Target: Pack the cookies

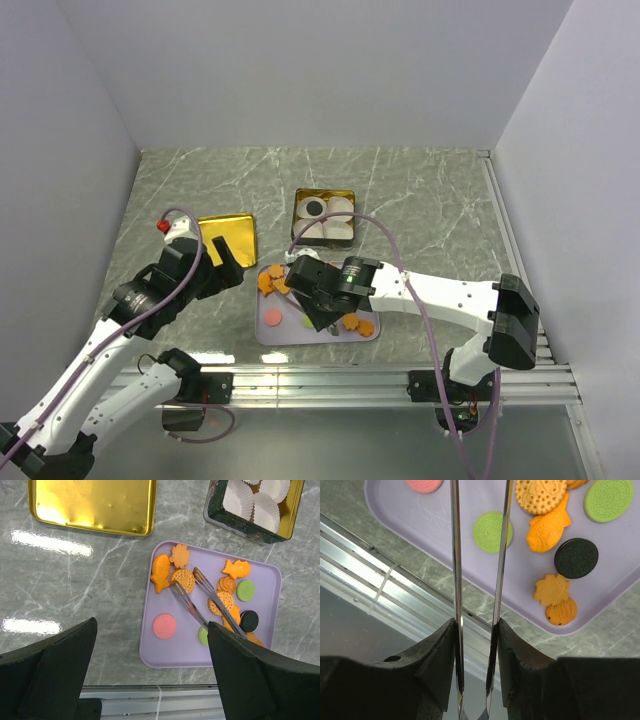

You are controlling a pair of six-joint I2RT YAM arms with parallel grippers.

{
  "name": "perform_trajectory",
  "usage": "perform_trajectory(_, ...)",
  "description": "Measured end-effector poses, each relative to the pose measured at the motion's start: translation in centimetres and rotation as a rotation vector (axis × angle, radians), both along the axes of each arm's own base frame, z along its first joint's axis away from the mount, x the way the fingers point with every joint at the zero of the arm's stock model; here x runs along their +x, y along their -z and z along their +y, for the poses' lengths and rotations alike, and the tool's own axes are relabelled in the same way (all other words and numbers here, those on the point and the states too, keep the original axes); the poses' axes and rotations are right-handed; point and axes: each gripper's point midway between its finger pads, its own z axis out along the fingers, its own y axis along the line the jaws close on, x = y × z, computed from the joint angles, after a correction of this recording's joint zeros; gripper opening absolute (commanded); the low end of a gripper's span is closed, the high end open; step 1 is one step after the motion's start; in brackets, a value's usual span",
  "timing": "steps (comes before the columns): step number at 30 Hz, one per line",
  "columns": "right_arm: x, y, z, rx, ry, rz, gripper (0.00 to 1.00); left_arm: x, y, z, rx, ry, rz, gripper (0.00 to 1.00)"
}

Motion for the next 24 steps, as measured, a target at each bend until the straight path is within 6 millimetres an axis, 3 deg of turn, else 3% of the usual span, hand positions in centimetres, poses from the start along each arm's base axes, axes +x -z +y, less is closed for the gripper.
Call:
perform_trajectory(12,-0.4,-1.7,-1.5,0.042,0.027,-0.019,0.32,0.0,0.0,0.0,0.0,0.0,0.001,0.98)
perform_trajectory(19,0.0,-5.9,-2.9,0.122,0.086,-0.07,0.33,0.0,0.0,0.0,0.0,0.001,0.001,0.97)
perform_trajectory(24,2.3,-9.9,-2.2,0.218,0.145,-0.116,0.31,0.0,0.0,0.0,0.0,0.001,0.001,0.97)
